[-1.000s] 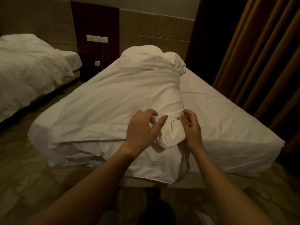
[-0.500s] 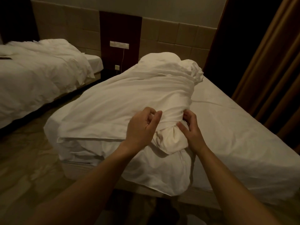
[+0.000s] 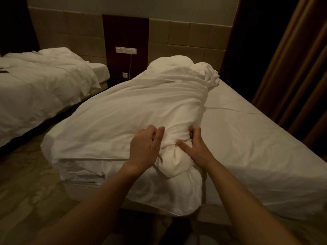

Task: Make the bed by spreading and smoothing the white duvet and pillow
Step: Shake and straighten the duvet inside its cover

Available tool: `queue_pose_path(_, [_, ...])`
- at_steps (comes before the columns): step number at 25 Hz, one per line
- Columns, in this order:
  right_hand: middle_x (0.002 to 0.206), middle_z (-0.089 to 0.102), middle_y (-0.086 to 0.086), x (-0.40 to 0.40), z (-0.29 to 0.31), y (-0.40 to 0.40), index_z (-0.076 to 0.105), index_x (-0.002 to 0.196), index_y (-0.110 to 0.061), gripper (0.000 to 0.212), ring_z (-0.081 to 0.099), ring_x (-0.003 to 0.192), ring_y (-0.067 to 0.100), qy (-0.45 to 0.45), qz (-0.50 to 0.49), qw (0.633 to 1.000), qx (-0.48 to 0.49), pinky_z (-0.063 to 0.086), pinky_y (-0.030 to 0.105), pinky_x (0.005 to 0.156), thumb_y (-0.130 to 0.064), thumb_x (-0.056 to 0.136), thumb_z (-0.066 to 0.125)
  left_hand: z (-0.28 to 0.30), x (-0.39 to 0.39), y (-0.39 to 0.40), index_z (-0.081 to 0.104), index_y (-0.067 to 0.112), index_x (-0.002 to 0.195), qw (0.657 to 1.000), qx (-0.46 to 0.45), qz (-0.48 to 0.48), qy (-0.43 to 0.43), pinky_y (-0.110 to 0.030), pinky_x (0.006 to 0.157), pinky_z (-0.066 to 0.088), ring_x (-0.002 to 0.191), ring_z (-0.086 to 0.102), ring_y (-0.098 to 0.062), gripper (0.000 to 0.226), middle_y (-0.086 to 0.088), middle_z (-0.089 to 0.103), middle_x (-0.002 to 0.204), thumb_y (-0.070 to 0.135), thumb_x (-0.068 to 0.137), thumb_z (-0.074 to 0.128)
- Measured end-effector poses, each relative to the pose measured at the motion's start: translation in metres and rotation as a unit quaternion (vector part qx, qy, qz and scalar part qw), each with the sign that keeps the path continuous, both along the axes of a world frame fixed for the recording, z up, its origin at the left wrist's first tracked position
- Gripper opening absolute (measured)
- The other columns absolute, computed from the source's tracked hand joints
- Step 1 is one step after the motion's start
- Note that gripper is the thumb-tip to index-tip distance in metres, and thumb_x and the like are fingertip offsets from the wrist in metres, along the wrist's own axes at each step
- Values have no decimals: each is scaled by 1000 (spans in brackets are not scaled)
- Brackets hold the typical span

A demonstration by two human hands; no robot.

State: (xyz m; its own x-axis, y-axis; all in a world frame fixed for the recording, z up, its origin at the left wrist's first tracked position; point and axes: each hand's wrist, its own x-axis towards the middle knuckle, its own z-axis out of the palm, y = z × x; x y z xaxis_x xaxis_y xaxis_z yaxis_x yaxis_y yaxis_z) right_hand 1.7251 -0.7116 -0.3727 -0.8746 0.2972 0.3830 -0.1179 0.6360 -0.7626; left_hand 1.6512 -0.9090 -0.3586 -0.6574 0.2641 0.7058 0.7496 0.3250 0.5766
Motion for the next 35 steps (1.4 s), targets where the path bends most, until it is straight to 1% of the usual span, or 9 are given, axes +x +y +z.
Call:
queue_pose_path(3, [110, 58, -3, 7, 8, 6, 36, 113, -28, 86, 62, 101, 15, -37, 11, 999, 8, 53, 47, 92, -88, 60, 67, -7, -3, 4, 54, 15, 68, 997, -44, 32, 58, -29, 58, 26, 57, 48, -22, 78, -6, 56, 62, 68, 100, 7])
queue_pose_path(10, [116, 62, -6, 24, 29, 25, 43, 116, -34, 72, 63, 103, 13, -122, 31, 991, 44, 56, 42, 92, -81, 68, 69, 0, -6, 11, 55, 9, 49, 989, -37, 64, 131, -27, 53, 27, 41, 48, -29, 85, -9, 50, 46, 58, 107, 16])
queue_pose_path(16, [69, 53, -13, 10, 66, 3, 50, 82, -18, 40, 48, 64, 4, 7, 23, 995, -98, 39, 20, 62, -55, 96, 54, 49, -11, 6, 40, 16, 43, 993, 40, 18, 106, -32, 45, 32, 36, 41, -24, 78, -3, 41, 40, 59, 105, 20])
queue_pose_path(19, [71, 62, 1, 7, 50, 23, 59, 95, -8, 38, 56, 67, 15, 68, -44, 966, -247, 46, 25, 67, -42, 105, 45, 61, -15, 9, 40, 14, 40, 995, 39, 4, 89, -25, 47, 27, 36, 36, -19, 74, -3, 39, 38, 52, 103, 29])
queue_pose_path(21, [82, 68, 8, 3, 28, 41, 60, 112, -9, 32, 64, 77, 22, 62, -118, 957, -259, 50, 32, 74, -37, 106, 46, 63, -17, 12, 32, 23, 40, 996, 48, -9, 79, -24, 46, 24, 35, 32, -16, 67, 3, 34, 38, 50, 102, 28])
queue_pose_path(23, [88, 70, 2, -3, 3, 51, 59, 124, -13, 22, 68, 84, 16, 33, -156, 957, -243, 51, 25, 73, -19, 104, 53, 68, -23, 15, 31, 23, 40, 996, 67, -32, 51, -29, 43, 28, 35, 33, -21, 68, 1, 33, 37, 51, 102, 28])
queue_pose_path(26, [83, 65, -1, -17, -24, 50, 51, 137, -13, 43, 64, 72, 0, 37, -136, 959, -247, 49, 20, 75, 2, 97, 58, 72, -28, 18, 46, 2, 45, 995, 93, -46, 12, -48, 44, 42, 40, 45, -37, 82, -16, 45, 42, 60, 100, 27])
queue_pose_path(31, [104, 64, 0, -19, -26, 30, 33, 143, -26, 71, 65, 85, -3, 132, -106, 943, -286, 48, 12, 81, -27, 79, 63, 67, -28, 22, 50, -5, 52, 993, 98, -40, 47, -51, 49, 45, 44, 48, -38, 93, -20, 50, 48, 68, 101, 17])
queue_pose_path(35, [90, 67, -10, -9, -23, 17, 40, 143, -28, 68, 65, 88, 5, 208, -81, 934, -279, 48, 17, 86, -31, 81, 69, 60, -26, 22, 53, -7, 55, 996, 79, -43, 29, -52, 54, 46, 49, 51, -39, 98, -21, 53, 51, 72, 98, 14])
